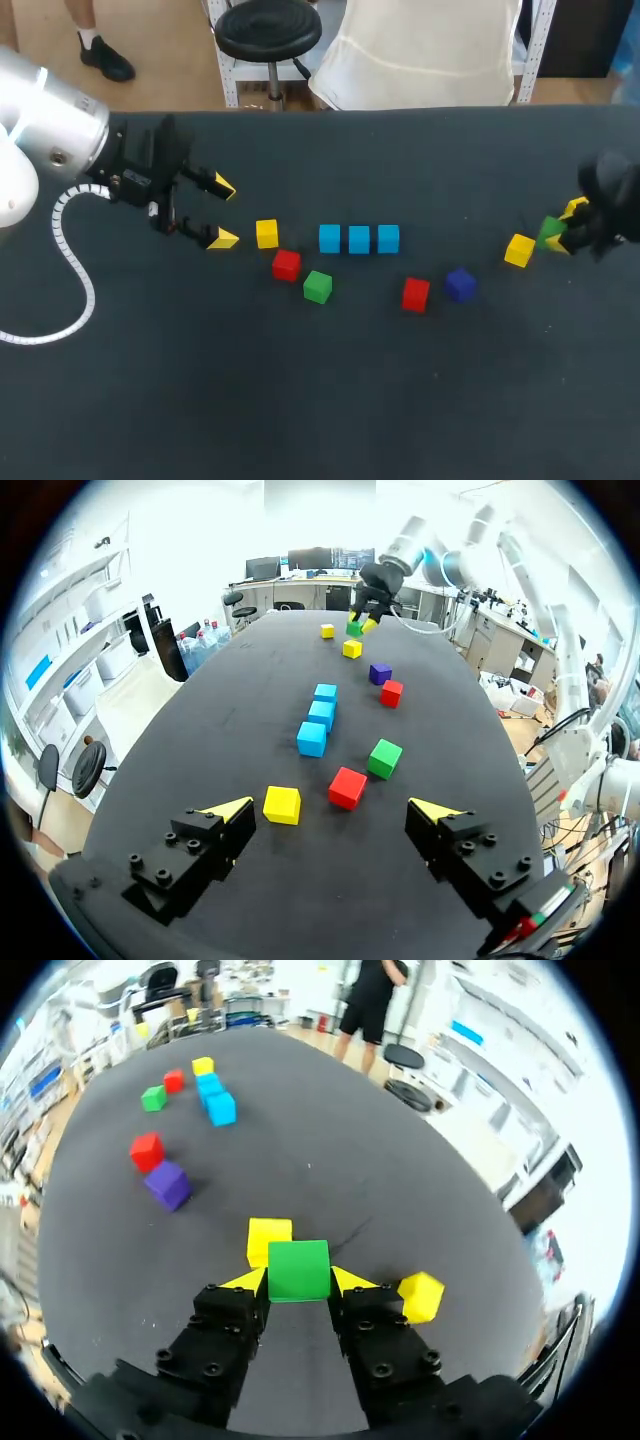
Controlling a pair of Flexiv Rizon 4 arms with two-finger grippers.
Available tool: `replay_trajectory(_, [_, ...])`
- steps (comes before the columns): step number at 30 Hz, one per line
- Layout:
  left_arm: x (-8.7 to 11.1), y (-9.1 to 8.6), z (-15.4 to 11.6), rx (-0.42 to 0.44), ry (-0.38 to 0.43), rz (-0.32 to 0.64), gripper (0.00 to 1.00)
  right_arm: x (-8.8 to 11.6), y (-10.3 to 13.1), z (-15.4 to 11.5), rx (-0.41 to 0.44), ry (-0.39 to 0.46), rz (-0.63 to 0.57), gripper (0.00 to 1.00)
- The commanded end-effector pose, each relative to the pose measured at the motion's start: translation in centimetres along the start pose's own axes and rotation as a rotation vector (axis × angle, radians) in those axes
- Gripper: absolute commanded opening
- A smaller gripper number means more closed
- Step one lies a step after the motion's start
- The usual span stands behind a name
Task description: Place the blue cubes, place green cubes on the blue cubes, place the yellow cubes on the green cubes, then place the red cubes on the yellow cubes, and place purple cube on the red cubes.
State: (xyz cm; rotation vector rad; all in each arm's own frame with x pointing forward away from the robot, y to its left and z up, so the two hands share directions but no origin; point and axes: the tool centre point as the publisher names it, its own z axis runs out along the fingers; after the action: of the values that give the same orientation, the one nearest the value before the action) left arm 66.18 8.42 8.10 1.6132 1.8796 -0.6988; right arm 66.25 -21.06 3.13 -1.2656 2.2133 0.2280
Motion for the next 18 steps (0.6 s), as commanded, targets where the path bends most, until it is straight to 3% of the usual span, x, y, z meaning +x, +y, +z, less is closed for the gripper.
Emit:
replay_trajectory(1, [0.1, 0.0, 0.0, -0.001, -0.003, 0.002, 1.0, -2.2, -1.0, -2.5, -0.124, 0.027, -0.109, 0.0])
replay_trajectory(4, [0.1, 0.0, 0.0, -0.001, -0.003, 0.002, 1.0, -4.0, -1.0, -2.9, -0.147, 0.059, -0.21, 0.0])
replay_trajectory(10, [0.1, 0.0, 0.0, -0.001, -0.003, 0.002, 1.0, -7.1, -0.6, -2.6, -0.186, 0.038, -0.299, 0.0])
replay_trajectory(18, [0.1, 0.0, 0.0, -0.001, -0.003, 0.002, 1.0, -10.2, 0.7, 0.3, -0.247, 0.009, -0.354, 0.0])
